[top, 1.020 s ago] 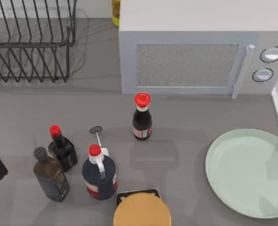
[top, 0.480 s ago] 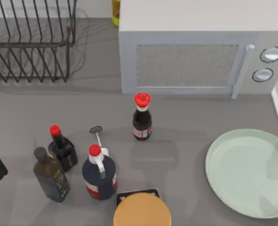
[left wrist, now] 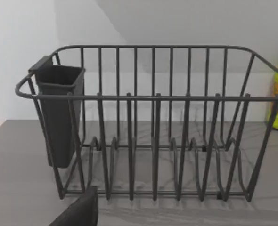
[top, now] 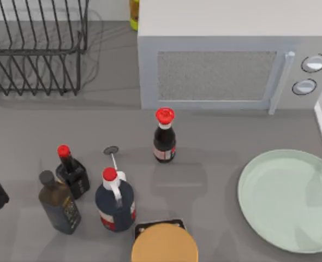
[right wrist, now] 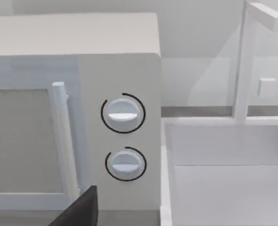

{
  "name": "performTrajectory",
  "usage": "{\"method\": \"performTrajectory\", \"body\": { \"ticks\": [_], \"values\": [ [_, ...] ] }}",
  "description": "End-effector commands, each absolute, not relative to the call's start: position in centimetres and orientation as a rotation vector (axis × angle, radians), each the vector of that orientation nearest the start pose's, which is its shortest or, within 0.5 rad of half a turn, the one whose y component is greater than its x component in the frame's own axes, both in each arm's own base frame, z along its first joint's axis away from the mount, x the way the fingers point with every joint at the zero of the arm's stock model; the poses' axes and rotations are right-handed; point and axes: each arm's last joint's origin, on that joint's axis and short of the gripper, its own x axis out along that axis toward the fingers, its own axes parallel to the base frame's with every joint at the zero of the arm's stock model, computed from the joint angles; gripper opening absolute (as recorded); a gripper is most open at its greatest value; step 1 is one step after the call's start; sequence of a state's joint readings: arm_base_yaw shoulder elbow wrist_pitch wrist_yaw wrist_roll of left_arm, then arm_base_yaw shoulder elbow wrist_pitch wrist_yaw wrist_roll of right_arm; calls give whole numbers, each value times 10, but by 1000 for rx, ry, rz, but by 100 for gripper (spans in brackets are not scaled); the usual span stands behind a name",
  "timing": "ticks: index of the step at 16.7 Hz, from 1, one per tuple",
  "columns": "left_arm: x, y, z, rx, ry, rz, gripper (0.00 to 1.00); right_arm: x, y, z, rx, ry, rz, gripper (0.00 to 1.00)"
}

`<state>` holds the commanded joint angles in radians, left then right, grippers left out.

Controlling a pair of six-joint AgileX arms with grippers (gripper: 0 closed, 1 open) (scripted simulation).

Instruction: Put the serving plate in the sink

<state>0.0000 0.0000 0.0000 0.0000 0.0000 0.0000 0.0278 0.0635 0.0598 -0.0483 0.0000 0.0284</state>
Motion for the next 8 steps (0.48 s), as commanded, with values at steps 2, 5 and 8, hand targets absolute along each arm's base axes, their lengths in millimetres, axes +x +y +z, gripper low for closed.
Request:
{"method": "performTrajectory", "body": {
  "ticks": [2, 5, 8],
  "values": [
    [106, -1, 160, 0, 0, 0, 100, 109, 6, 185, 62, 134, 61, 100],
    [106, -1, 160, 0, 0, 0, 100, 122, 17, 210, 122, 325, 119, 100],
    [106, -1, 160, 0, 0, 0, 100, 147, 36, 233, 168, 579, 163, 100]
  ]
}}
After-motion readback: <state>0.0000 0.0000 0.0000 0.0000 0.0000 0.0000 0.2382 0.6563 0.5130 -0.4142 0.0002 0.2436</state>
